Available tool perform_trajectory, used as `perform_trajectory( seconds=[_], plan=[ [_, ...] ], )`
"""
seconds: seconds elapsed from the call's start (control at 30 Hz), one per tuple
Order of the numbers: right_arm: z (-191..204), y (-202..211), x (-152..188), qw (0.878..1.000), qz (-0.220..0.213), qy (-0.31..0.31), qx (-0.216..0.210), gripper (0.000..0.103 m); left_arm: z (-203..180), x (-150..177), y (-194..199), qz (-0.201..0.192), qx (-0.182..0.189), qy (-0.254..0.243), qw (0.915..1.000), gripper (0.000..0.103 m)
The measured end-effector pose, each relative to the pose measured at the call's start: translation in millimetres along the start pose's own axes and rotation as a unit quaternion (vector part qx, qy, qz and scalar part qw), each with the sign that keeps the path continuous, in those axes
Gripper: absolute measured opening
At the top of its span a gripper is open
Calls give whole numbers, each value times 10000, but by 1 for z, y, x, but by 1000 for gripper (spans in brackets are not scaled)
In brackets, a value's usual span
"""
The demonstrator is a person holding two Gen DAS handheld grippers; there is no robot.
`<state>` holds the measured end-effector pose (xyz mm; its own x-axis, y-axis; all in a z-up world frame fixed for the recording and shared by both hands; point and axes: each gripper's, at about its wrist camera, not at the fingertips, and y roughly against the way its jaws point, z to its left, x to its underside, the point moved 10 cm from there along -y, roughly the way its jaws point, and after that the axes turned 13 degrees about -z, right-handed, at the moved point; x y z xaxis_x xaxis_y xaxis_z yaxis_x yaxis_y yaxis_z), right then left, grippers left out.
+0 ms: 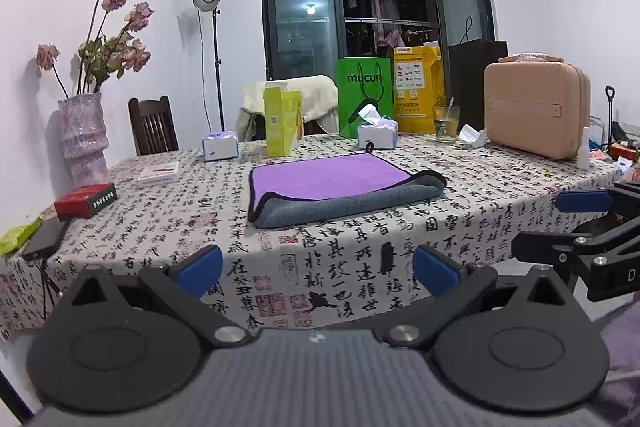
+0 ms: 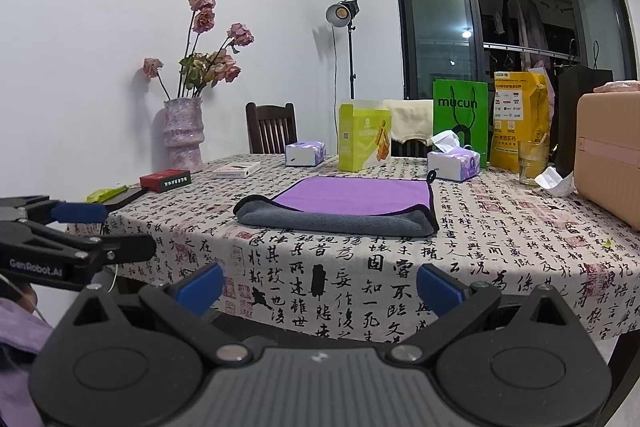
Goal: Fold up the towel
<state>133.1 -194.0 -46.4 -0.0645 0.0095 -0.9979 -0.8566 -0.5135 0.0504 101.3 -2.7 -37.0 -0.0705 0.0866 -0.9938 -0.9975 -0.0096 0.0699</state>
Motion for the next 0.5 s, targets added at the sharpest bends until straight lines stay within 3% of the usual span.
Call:
perform_trajectory(
  seconds=[0.5],
  plan=[
    [-7, -7, 5, 9999, -25, 47, 114, 103, 12, 5, -11, 138, -87, 5, 9999, 103]
  ],
)
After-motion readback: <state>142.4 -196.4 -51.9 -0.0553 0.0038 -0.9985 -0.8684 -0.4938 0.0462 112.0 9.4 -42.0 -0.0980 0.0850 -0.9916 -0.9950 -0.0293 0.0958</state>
